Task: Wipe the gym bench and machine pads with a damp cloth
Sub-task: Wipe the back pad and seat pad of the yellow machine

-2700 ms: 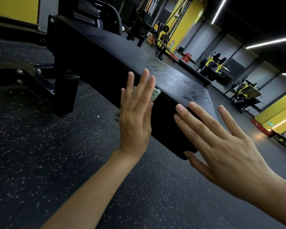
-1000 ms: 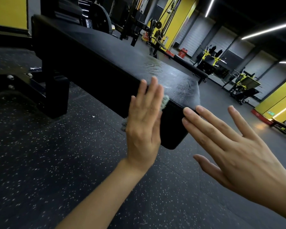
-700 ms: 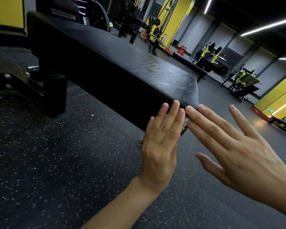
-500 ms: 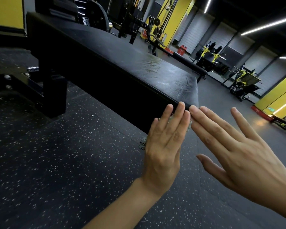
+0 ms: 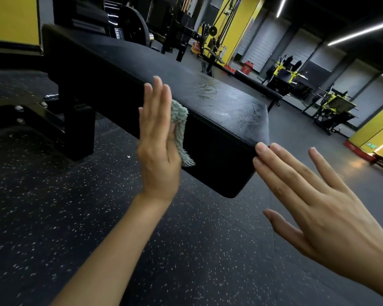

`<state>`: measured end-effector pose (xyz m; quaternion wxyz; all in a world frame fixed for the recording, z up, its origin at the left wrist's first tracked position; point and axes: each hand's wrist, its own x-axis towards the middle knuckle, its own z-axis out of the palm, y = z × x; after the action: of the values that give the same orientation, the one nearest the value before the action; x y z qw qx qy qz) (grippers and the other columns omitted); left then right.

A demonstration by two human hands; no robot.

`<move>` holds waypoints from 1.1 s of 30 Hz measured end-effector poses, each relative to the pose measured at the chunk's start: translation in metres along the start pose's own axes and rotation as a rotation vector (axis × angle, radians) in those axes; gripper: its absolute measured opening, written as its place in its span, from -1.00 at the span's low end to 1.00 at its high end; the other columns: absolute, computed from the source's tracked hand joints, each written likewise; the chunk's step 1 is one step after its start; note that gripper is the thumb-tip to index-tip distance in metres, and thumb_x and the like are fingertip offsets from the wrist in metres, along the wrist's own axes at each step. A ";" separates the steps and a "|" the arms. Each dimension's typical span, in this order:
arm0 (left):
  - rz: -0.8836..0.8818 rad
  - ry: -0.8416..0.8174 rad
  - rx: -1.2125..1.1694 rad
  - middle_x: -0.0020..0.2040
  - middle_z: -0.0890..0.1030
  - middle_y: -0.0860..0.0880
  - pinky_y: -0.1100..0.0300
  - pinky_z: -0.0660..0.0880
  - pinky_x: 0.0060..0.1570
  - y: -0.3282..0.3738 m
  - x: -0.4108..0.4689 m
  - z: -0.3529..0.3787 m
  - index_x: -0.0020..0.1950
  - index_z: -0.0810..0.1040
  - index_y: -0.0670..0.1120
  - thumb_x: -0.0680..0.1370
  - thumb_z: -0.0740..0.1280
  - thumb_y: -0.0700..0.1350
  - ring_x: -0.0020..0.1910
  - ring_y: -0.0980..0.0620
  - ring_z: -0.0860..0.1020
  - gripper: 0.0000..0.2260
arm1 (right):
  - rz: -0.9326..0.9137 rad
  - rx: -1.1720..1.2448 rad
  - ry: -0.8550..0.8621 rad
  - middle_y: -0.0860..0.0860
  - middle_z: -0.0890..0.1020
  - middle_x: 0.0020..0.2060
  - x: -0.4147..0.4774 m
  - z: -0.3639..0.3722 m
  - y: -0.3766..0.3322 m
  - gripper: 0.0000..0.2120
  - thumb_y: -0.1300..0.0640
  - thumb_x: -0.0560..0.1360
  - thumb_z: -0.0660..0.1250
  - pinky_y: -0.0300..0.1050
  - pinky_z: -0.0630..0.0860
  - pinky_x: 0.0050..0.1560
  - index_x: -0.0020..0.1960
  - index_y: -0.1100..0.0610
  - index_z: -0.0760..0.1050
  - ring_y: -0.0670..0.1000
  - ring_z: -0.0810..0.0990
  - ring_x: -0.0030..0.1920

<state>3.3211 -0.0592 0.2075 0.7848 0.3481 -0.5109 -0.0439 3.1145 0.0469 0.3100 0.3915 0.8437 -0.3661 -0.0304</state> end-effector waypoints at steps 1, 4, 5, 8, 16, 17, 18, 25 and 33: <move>0.004 -0.006 -0.016 0.50 0.25 -0.38 -0.17 0.12 0.54 0.004 -0.004 0.002 0.48 0.23 -0.38 0.65 0.12 -0.42 0.55 -0.15 0.13 -0.62 | 0.001 0.005 0.003 0.06 0.13 0.59 0.000 0.000 -0.001 -0.33 -0.03 0.55 0.17 0.29 0.18 0.45 0.58 0.19 0.12 0.07 0.13 0.57; 0.058 -0.048 -0.062 0.47 0.31 -0.37 -0.18 0.18 0.52 0.019 -0.023 0.012 0.45 0.27 -0.38 0.65 0.13 -0.38 0.53 -0.15 0.20 -0.64 | 0.003 0.020 0.013 0.06 0.14 0.58 0.000 0.000 -0.002 -0.34 -0.03 0.55 0.17 0.27 0.16 0.47 0.57 0.19 0.13 0.07 0.12 0.57; 0.080 -0.059 -0.067 0.47 0.32 -0.35 -0.17 0.20 0.51 0.023 -0.030 0.015 0.45 0.27 -0.37 0.65 0.12 -0.35 0.53 -0.16 0.22 -0.64 | 0.004 0.022 0.014 0.06 0.14 0.58 0.000 0.000 -0.002 -0.34 -0.03 0.55 0.17 0.26 0.16 0.47 0.57 0.19 0.13 0.07 0.12 0.57; 0.125 -0.095 -0.063 0.49 0.32 -0.17 -0.07 0.17 0.53 0.037 -0.047 0.023 0.47 0.24 -0.29 0.66 0.12 -0.28 0.54 -0.07 0.21 -0.63 | 0.006 0.025 0.013 0.07 0.15 0.58 0.001 0.000 -0.002 -0.34 -0.03 0.55 0.17 0.27 0.16 0.47 0.57 0.20 0.14 0.07 0.12 0.57; 0.262 -0.195 -0.015 0.49 0.30 -0.06 0.01 0.13 0.53 0.042 -0.060 0.024 0.48 0.25 -0.25 0.66 0.11 -0.30 0.56 -0.02 0.19 -0.63 | 0.004 0.029 0.013 0.07 0.14 0.58 0.000 0.001 -0.002 -0.35 -0.04 0.55 0.16 0.27 0.15 0.47 0.56 0.21 0.15 0.08 0.11 0.57; 0.276 -0.208 -0.001 0.49 0.30 -0.06 0.00 0.11 0.53 0.039 -0.056 0.020 0.48 0.25 -0.26 0.65 0.12 -0.32 0.56 -0.02 0.18 -0.62 | 0.004 0.032 0.015 0.07 0.14 0.58 0.000 0.001 -0.003 -0.35 -0.04 0.55 0.16 0.27 0.15 0.47 0.56 0.20 0.15 0.08 0.12 0.57; 0.281 -0.213 0.015 0.50 0.29 -0.06 0.00 0.09 0.54 0.035 -0.052 0.016 0.47 0.26 -0.27 0.64 0.13 -0.35 0.56 -0.02 0.17 -0.61 | 0.005 0.034 0.017 0.06 0.14 0.58 0.001 0.000 -0.003 -0.35 -0.04 0.55 0.16 0.27 0.15 0.47 0.56 0.20 0.14 0.08 0.12 0.57; 0.096 -0.073 0.027 0.50 0.28 -0.31 -0.09 0.09 0.55 0.000 -0.012 -0.003 0.48 0.23 -0.36 0.66 0.11 -0.40 0.54 -0.10 0.14 -0.63 | 0.014 0.036 0.006 0.06 0.14 0.58 0.000 -0.001 -0.004 -0.35 -0.04 0.56 0.16 0.27 0.17 0.46 0.57 0.20 0.14 0.08 0.14 0.57; 0.136 -0.110 -0.079 0.48 0.35 -0.15 -0.01 0.12 0.54 0.045 -0.043 0.024 0.46 0.27 -0.29 0.67 0.11 -0.28 0.54 0.00 0.20 -0.65 | 0.025 0.049 0.006 0.06 0.14 0.58 0.000 -0.001 -0.005 -0.34 -0.03 0.55 0.16 0.25 0.16 0.46 0.57 0.19 0.13 0.07 0.13 0.57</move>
<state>3.2674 -0.0187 0.2065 0.7697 0.2785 -0.5737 -0.0295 3.1175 0.0498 0.3075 0.3722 0.8486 -0.3758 -0.0139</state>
